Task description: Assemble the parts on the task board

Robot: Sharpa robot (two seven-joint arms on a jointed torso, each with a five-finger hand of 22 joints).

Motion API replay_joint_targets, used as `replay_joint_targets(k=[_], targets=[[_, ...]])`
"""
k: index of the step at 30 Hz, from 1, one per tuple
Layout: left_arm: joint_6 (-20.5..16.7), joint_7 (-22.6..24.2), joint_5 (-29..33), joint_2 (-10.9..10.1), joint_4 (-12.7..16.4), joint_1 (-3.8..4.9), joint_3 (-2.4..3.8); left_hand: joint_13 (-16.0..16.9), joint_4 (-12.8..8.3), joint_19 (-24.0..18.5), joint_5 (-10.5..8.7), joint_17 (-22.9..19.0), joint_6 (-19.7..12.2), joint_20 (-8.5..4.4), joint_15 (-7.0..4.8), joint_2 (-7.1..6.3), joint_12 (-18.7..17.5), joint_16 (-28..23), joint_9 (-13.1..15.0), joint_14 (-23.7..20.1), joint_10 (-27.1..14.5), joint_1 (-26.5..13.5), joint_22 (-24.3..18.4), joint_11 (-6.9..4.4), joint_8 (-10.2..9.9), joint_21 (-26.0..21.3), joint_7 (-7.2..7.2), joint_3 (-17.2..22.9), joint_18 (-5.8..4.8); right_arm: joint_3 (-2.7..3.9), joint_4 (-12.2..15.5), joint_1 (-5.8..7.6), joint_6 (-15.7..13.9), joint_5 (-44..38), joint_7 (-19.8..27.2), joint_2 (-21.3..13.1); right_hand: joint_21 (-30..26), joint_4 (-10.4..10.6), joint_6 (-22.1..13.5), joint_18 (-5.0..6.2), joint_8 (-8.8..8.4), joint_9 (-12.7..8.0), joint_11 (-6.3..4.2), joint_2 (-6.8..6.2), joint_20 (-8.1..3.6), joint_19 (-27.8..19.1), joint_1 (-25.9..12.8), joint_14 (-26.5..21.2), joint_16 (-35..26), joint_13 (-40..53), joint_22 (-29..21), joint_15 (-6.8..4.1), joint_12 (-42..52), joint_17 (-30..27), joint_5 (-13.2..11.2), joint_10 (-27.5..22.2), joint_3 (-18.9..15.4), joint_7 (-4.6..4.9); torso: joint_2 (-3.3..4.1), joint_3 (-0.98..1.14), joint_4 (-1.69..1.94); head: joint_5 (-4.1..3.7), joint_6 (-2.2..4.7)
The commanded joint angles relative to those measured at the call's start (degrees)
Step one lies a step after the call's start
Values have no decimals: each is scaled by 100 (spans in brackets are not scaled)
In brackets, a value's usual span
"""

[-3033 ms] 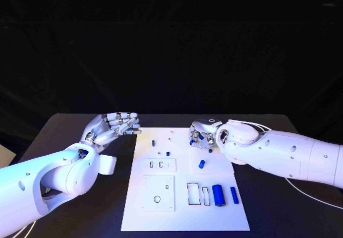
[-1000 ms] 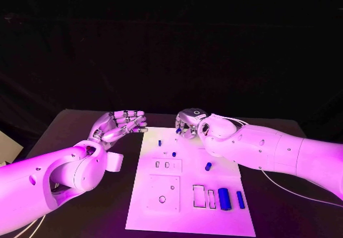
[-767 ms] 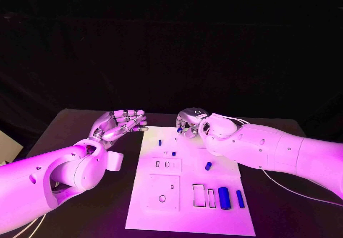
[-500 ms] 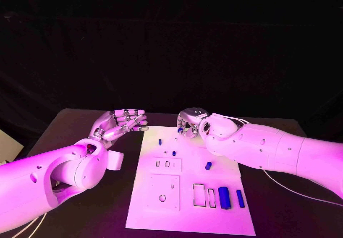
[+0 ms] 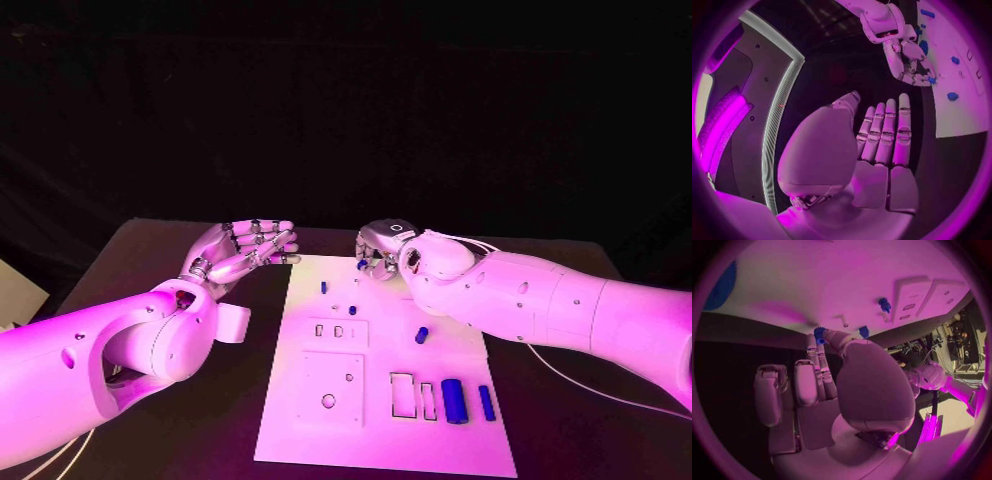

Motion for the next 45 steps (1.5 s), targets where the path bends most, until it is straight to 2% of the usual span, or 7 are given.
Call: replay_joint_targets(k=[1, 14, 20, 25, 37, 41, 45], targets=[[109, 23, 12, 11, 11, 23, 5, -7, 0, -43, -31, 5, -34, -15, 12, 0, -31, -26, -1, -37, -6, 8, -4, 44, 9, 10, 53, 25, 63, -1, -83, -2, 77, -88, 12, 22, -10, -20, -36, -39, -37, 2, 1, -42, -17, 175, -11, 116, 17, -8, 758, 15, -7, -5, 5, -38, 23, 7, 19, -6, 3, -5, 24], [132, 8, 23, 9, 22, 37, 5, -7, -1, -46, -33, 13, -35, -14, 12, -2, -34, -28, -1, -38, -5, 6, -4, 44, 9, 12, 53, 31, 63, -2, -84, -2, 2, -81, 105, 27, -382, 1, -469, 88, -276, -3, 148, -296, 92, -143, -202, -15, -184, -126, 213, 141, -10, -445, -127, -687, -108, 130, 10, -9, -14, 16, 16], [147, -2, 28, -2, 6, 38, 5, -7, 0, -48, -35, 16, -36, -13, 13, -4, -36, -30, -1, -39, -6, 2, -4, 45, 8, 12, 54, 32, 63, -1, 82, -1, -88, -37, 135, -123, -836, 554, -945, 200, -680, -67, 269, 141, 192, -343, 629, -98, -336, -226, -296, 236, 66, -902, 21, -1571, -2610, 5, 0, -2, -26, 28, 12], [154, -2, 31, -16, -11, 39, 5, -7, 1, -49, -38, 19, -38, -13, 14, -6, -38, -31, -1, -40, -8, -1, -4, 45, 8, 12, 54, 32, 63, 19, 466, 30, -182, 68, 144, -492, -967, 908, -1058, 229, -763, -65, 291, 30, 206, -399, 858, -138, -376, -240, -431, 254, 109, -1055, 153, -1727, -3106, -107, -12, 1, -70, 21, 32], [190, -4, 64, -67, -54, 36, 3, -7, 1, -49, -38, 19, -38, -13, 14, -6, -38, -31, -1, -40, -8, -1, -4, 45, 8, 12, 54, 32, 63, 126, 1246, 219, -530, 1768, 314, -1855, -623, 835, -736, 124, -638, 42, -132, 203, -50, -127, 961, -28, -160, 315, 85, -68, 1244, -746, 185, 366, -2821, -30, -58, 51, -210, -52, 67], [205, -7, 78, -59, -87, 35, 1, -7, 1, -49, -38, 19, -38, -13, 14, -6, -38, -31, -1, -40, -8, -1, -4, 45, 8, 12, 54, 32, 63, 130, 1230, 233, -180, 2229, 324, -2068, -49, 629, -1054, -71, -538, 155, -189, 73, -49, 239, 905, 250, 539, 6569, 846, -34, 7242, 534, 266, 1048, -2982, -120, -69, 76, -233, -38, 45], [214, -4, 83, -54, -98, 33, 0, -7, 1, -49, -38, 19, -38, -13, 14, -6, -38, -31, -1, -40, -8, -1, -4, 45, 8, 12, 54, 32, 63, 130, 1158, 235, 150, 2378, 235, -2158, 237, 877, -1250, -142, -283, 266, -12, 205, -2, 433, 582, 479, 1125, 8380, 1230, 32, 8647, 2096, 244, 1803, -3001, 95, -70, 78, -238, -62, 45]])
